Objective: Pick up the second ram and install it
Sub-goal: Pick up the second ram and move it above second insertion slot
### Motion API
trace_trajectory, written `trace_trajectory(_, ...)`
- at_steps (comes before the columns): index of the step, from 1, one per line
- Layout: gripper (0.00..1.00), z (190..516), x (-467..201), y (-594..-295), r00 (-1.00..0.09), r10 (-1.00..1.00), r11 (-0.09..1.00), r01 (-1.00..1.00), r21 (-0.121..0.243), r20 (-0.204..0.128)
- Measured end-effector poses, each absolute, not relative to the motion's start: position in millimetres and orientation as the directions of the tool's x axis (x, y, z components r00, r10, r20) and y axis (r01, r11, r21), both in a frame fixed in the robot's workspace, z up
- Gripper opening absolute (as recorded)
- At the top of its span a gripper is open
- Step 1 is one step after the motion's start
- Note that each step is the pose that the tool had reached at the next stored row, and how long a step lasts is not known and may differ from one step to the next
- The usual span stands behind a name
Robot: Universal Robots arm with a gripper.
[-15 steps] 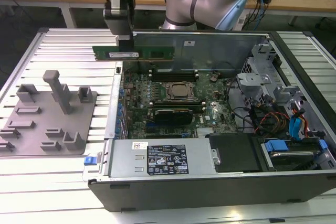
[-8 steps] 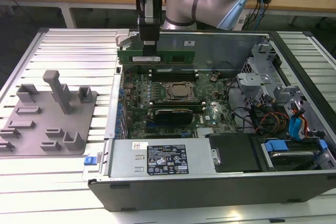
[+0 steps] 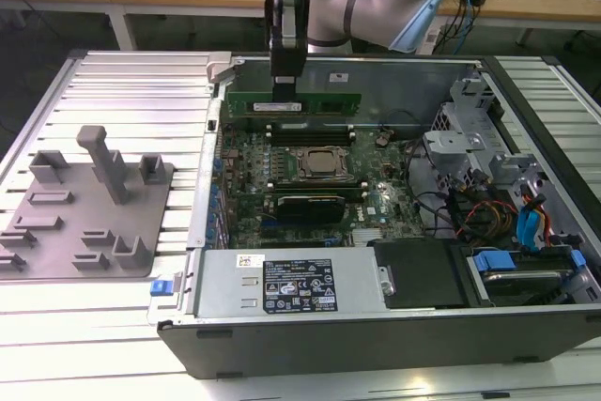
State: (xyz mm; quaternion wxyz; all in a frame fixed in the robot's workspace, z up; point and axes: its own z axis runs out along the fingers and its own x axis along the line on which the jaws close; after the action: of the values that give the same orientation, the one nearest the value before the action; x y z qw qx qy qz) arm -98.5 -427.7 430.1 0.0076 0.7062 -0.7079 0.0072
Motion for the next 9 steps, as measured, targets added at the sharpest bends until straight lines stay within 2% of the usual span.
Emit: trace_trajectory(9, 0.09, 413.9, -88.3, -418.2, -0.003, -1.0, 0.003, -1.0, 0.001, 0.021)
